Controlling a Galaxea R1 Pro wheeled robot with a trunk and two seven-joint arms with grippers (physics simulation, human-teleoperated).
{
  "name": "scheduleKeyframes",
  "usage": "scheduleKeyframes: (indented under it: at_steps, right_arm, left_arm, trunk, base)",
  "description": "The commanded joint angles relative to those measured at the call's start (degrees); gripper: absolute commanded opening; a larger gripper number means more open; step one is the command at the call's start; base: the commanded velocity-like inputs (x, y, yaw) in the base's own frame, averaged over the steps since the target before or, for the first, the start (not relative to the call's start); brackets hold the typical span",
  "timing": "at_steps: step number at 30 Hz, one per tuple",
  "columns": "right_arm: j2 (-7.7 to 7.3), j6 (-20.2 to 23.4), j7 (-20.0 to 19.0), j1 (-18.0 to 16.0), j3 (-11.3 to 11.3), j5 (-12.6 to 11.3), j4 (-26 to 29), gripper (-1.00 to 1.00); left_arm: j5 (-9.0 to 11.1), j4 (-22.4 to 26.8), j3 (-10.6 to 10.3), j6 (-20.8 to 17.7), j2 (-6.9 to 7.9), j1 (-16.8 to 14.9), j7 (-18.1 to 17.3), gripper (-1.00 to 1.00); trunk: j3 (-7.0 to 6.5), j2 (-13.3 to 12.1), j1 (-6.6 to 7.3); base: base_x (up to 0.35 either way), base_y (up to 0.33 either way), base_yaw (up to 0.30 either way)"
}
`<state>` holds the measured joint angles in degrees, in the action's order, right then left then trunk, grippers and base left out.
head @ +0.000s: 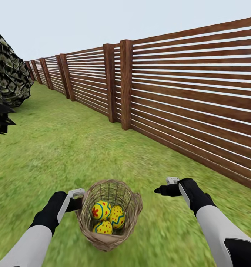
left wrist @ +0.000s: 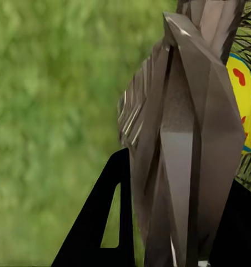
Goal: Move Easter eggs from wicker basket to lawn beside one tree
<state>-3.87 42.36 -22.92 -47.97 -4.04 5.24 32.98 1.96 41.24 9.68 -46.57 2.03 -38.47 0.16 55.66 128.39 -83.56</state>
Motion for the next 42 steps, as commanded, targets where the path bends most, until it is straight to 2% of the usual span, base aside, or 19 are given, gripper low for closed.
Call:
scheduleKeyframes:
  at_steps: [1, 11, 14, 18, 22, 24, 27, 29, 32, 42]
  right_arm:
    - [0.08, 0.2, -0.3, 0.0, -0.3, 0.6, 0.0, 1.0]
    - [0.01, 0.0, -0.2, 0.0, -0.3, 0.6, 0.0, 1.0]
    - [0.05, -2.9, 0.2, 0.0, -0.2, 0.7, -0.7, 1.0]
    - [0.34, -7.9, 5.1, 0.1, -0.2, 0.7, -1.2, 1.0]
    - [0.03, -9.8, 9.3, 0.2, -0.2, 0.6, -1.6, 1.0]
    - [-0.19, -13.0, 10.9, 0.2, -0.2, 0.6, -5.0, 1.0]
    - [-1.2, -16.8, 11.3, 0.4, -0.2, 0.7, -10.9, 1.0]
    - [-1.54, -18.3, 11.3, 0.6, -0.1, 0.7, -12.1, 1.0]
    - [-1.56, -22.9, 11.3, 1.3, -0.1, 0.6, -13.1, 1.0]
    - [-1.24, -23.7, 13.3, 1.4, -0.1, 0.7, -13.6, 1.0]
  left_arm:
    - [0.4, 0.0, 0.1, -0.3, -0.01, 0.0, 0.0, -1.0]
    - [0.8, 0.0, 0.1, -0.4, -0.01, 0.0, -0.1, -1.0]
    - [0.9, 0.0, 0.2, -0.4, -0.01, 0.0, -0.1, -1.0]
    - [0.9, 0.0, 0.2, -0.4, -0.01, 0.0, -0.1, -1.0]
    - [0.8, 0.0, 0.1, -0.5, -0.01, 0.0, -0.2, -1.0]
    - [0.9, 0.0, 0.2, -0.5, -0.01, 0.0, -0.2, -1.0]
    - [0.9, 0.0, 0.2, -0.6, -0.01, 0.0, -0.3, -1.0]
    - [0.9, 0.0, 0.2, -0.8, -0.05, 0.0, -0.4, -1.0]
    - [0.9, 0.0, 0.4, -0.8, -0.02, 0.0, -0.4, -1.0]
    - [0.9, 0.0, 0.5, -0.9, -0.01, 0.0, -0.4, -1.0]
  trunk:
    - [-0.13, -0.4, 0.24]
    - [-1.93, -4.4, 2.43]
    - [-2.47, -5.6, 3.09]
    - [-3.18, -7.2, 3.97]
    - [-3.9, -8.8, 4.85]
    - [-4.26, -9.6, 5.29]
    - [-4.8, -10.8, 5.95]
    - [-5.16, -11.6, 6.38]
    - [-5.7, -12.8, 7.04]
    - [-7.12, -16.8, 9.24]
  base:
    - [0.0, 0.0, 0.0]
    - [0.0, 0.0, 0.0]
    - [0.0, 0.0, 0.0]
    - [0.0, 0.0, 0.0]
    - [0.0, 0.0, 0.0]
    - [0.0, 0.0, 0.0]
    - [0.0, 0.0, 0.0]
    - [0.0, 0.0, 0.0]
    - [0.0, 0.0, 0.0]
    - [0.0, 0.0, 0.107]
